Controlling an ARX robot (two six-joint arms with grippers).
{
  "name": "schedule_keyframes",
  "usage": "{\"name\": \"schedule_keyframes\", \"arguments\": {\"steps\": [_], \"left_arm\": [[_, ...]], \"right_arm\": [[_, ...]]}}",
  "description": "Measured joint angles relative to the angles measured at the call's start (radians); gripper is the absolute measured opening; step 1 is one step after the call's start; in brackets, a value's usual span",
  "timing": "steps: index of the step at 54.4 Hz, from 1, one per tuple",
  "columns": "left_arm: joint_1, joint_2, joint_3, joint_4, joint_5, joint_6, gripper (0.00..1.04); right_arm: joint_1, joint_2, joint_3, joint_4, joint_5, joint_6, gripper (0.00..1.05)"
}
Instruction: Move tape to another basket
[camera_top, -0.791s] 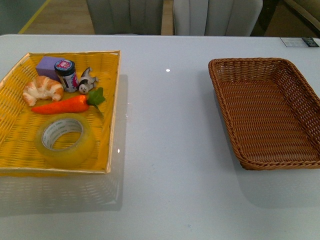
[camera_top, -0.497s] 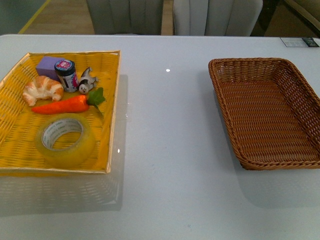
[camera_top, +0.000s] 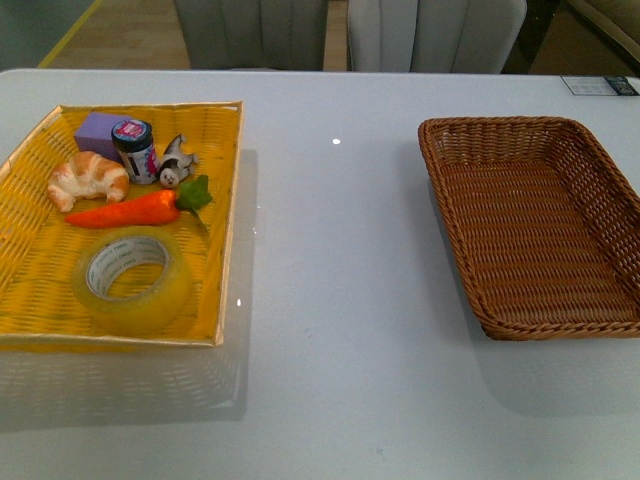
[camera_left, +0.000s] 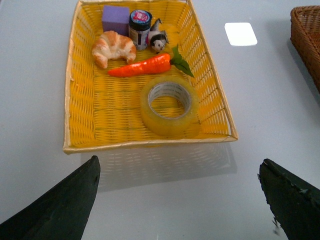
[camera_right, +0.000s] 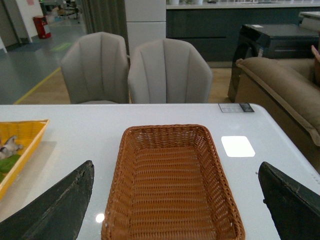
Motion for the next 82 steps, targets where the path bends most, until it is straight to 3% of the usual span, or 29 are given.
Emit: {"name": "schedule_keyframes", "arguments": {"steps": [5,23,41,70,82], "left_arm": [[-0.002,0.180,0.059,0.122,0.004,0.003,0.96],[-0.054,1.059,0.312,0.703,-0.129,0.012,0.96],[-0.068,1.509,0.523,0.744,-0.172,0.016,0.96],[-0.069,1.756,0.647,0.736,-0.184,0.016,0.96],[-0.086,1.761,0.649,0.737,-0.182,0.009,0.61]], "right_arm": [[0.000,0.000,0.000,0.000,0.000,0.000,0.96],[0.000,0.000,0.000,0.000,0.000,0.000,0.96],[0.000,0.000,0.000,0.000,0.000,0.000,0.96],[0.000,0.000,0.000,0.000,0.000,0.000,0.96],[0.000,0.000,0.000,0.000,0.000,0.000,0.96]]}}
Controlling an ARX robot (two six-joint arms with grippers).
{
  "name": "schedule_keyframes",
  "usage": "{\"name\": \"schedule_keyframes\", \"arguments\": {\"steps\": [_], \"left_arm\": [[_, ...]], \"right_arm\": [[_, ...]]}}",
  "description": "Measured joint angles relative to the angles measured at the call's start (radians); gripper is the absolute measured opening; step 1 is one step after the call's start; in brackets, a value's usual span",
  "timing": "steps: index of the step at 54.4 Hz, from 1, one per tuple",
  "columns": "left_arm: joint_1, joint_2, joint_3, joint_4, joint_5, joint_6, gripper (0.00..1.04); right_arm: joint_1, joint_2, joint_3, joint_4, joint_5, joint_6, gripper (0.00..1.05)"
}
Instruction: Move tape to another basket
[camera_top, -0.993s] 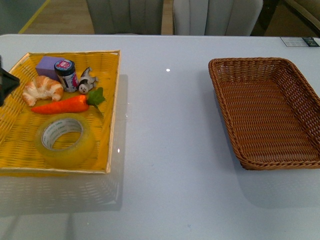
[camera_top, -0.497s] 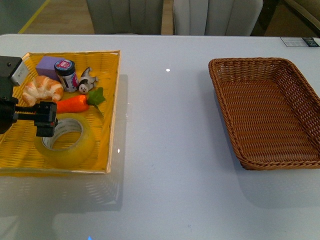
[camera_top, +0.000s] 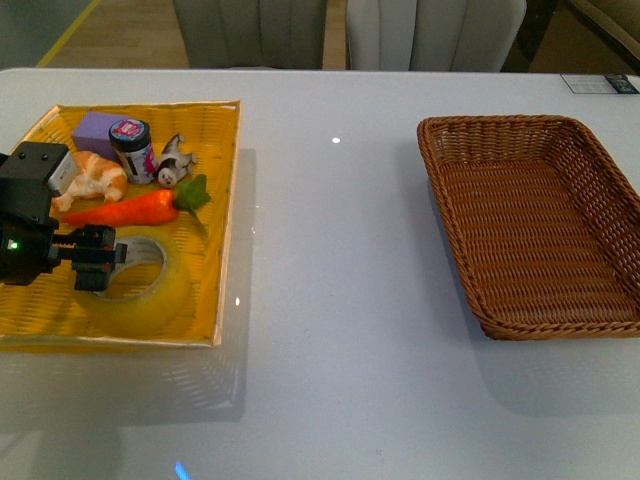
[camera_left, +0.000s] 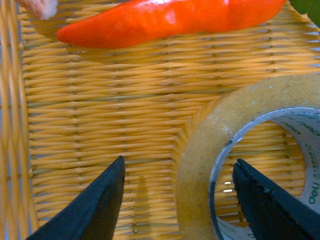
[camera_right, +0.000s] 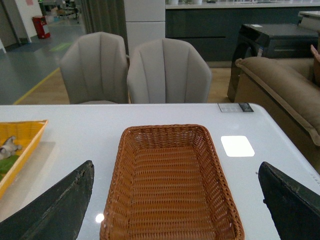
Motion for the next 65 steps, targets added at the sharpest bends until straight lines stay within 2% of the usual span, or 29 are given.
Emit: {"name": "schedule_keyframes", "arguments": {"steps": [5,12,14,30,41,48,60,65], "left_arm": [[-0.009,0.000,0.000,0.000,0.012,-0.008,0.47],[-0.013,-0.016,-0.012,-0.006,0.019,-0.036,0.18],[-0.010,-0.027,-0.020,-0.008,0.024,-0.053,0.15],[0.007,-0.257,-0.068,-0.063,0.150,-0.184,0.15],[-0.068,-0.435,-0.064,-0.125,0.194,-0.299,0.15],[-0.164,-0.491,-0.039,-0.158,0.197,-0.364,0.15],[-0.470,-0.522,0.072,-0.206,0.147,-0.460,0.15],[-0.522,-0.522,0.091,-0.215,0.147,-0.483,0.15]], "right_arm": [[0.000,0.000,0.000,0.000,0.000,0.000,0.96],[0.000,0.000,0.000,0.000,0.000,0.000,0.96],[0.000,0.000,0.000,0.000,0.000,0.000,0.96],[0.000,0.000,0.000,0.000,0.000,0.000,0.96],[0.000,0.000,0.000,0.000,0.000,0.000,0.96],[0.000,0.000,0.000,0.000,0.000,0.000,0.96],[0.000,0.000,0.000,0.000,0.000,0.000,0.96],[0.000,0.000,0.000,0.000,0.000,0.000,0.96]]}}
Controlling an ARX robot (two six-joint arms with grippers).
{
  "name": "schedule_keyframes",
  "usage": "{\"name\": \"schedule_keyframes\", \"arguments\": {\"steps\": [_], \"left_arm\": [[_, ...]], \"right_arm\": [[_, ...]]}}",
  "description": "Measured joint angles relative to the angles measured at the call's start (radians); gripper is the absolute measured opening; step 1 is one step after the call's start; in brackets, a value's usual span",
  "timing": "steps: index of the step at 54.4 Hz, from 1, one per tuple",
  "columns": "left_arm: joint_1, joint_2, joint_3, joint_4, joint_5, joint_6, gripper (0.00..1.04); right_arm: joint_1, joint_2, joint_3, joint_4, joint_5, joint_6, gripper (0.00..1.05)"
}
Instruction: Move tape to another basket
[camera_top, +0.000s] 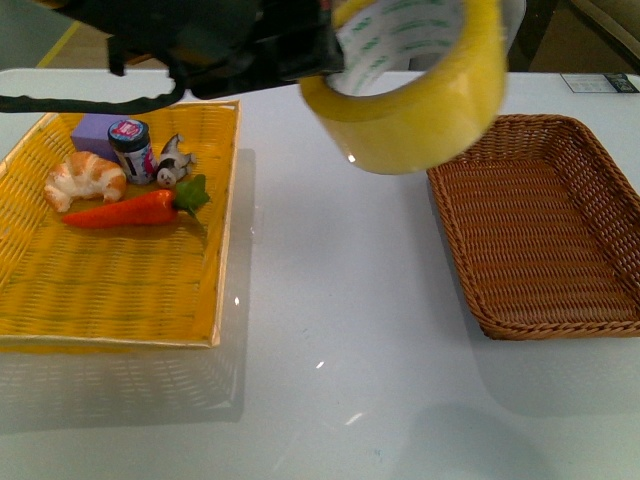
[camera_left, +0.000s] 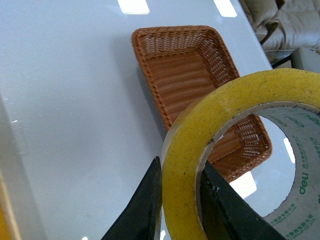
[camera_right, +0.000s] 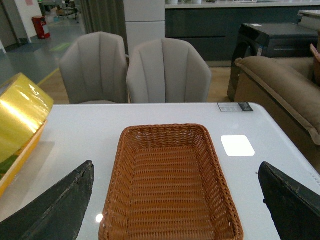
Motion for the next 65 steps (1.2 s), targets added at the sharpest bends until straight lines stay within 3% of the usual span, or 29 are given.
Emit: {"name": "schedule_keyframes", "arguments": {"steps": [7,13,16,30,37,50,65], "left_arm": [[-0.030,0.000,0.006,-0.010,0.000,-0.018,0.15],[-0.032,0.000,0.006,-0.020,-0.003,-0.026,0.15],[-0.032,0.000,0.007,-0.021,-0.010,-0.027,0.15],[-0.032,0.000,0.009,-0.041,-0.010,-0.027,0.15],[-0.032,0.000,0.009,-0.049,-0.010,-0.027,0.15],[-0.038,0.000,0.009,-0.054,-0.009,-0.027,0.15],[-0.043,0.000,0.009,-0.054,-0.001,-0.027,0.15]], "right_arm": [[0.000,0.000,0.000,0.000,0.000,0.000,0.96],[0.051,0.227,0.139,-0.306,0.084,0.154,0.96],[0.064,0.327,0.177,-0.336,0.062,0.201,0.96],[0.163,0.690,0.289,0.002,-0.179,0.468,0.96],[0.218,0.819,0.307,0.194,-0.247,0.562,0.96],[0.276,1.043,0.309,0.461,-0.303,0.660,0.96],[0.299,1.246,0.339,0.597,-0.306,0.700,0.96]]}}
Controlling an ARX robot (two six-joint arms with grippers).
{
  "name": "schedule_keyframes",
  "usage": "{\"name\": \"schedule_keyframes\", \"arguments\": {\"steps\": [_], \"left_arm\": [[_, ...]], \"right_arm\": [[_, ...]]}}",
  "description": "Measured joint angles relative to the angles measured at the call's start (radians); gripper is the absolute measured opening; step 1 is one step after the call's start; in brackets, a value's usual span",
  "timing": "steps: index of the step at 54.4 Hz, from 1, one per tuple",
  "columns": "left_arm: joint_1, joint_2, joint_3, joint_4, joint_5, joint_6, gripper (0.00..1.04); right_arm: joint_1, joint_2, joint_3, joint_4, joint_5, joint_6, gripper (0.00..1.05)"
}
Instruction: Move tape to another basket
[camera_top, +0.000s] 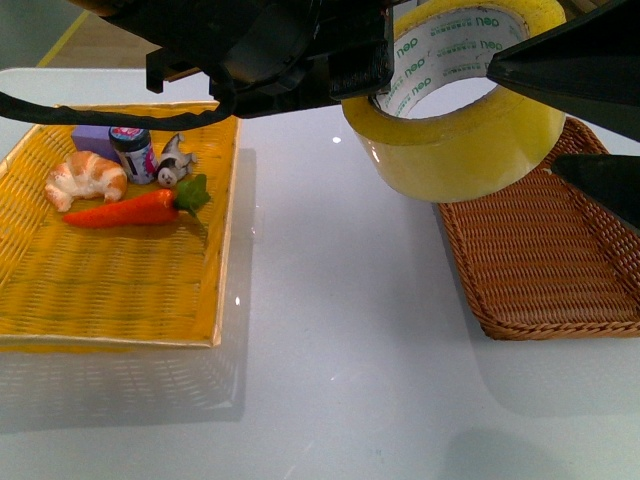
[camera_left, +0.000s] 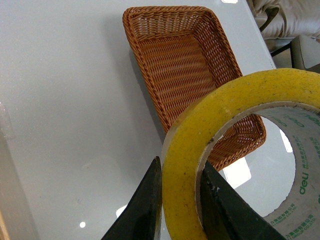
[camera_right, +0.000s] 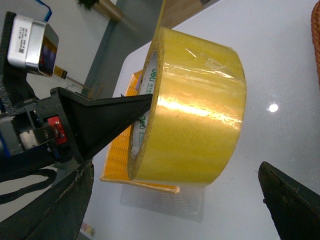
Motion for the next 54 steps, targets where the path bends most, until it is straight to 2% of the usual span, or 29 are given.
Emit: {"name": "schedule_keyframes", "arguments": {"steps": [8,21,30,49,54], "left_arm": [[0.000,0.000,0.000,0.000,0.006,0.000,0.15],[0.006,0.000,0.000,0.000,0.029,-0.012,0.15],[0.010,0.000,0.000,0.000,0.035,-0.021,0.15],[0.019,-0.042,-0.009,0.019,0.047,-0.025,0.64],[0.033,-0.077,-0.031,0.036,0.019,-0.009,0.85]], "right_arm": [[0.001,0.085,0.028,0.037,0.015,0.034,0.95],[0.018,0.102,0.056,0.058,0.025,0.083,0.51],[0.018,0.102,0.056,0.070,0.026,0.113,0.48],[0.003,0.103,0.050,0.079,0.040,0.111,0.48],[-0.027,0.097,0.042,0.080,0.037,0.112,0.48]]}}
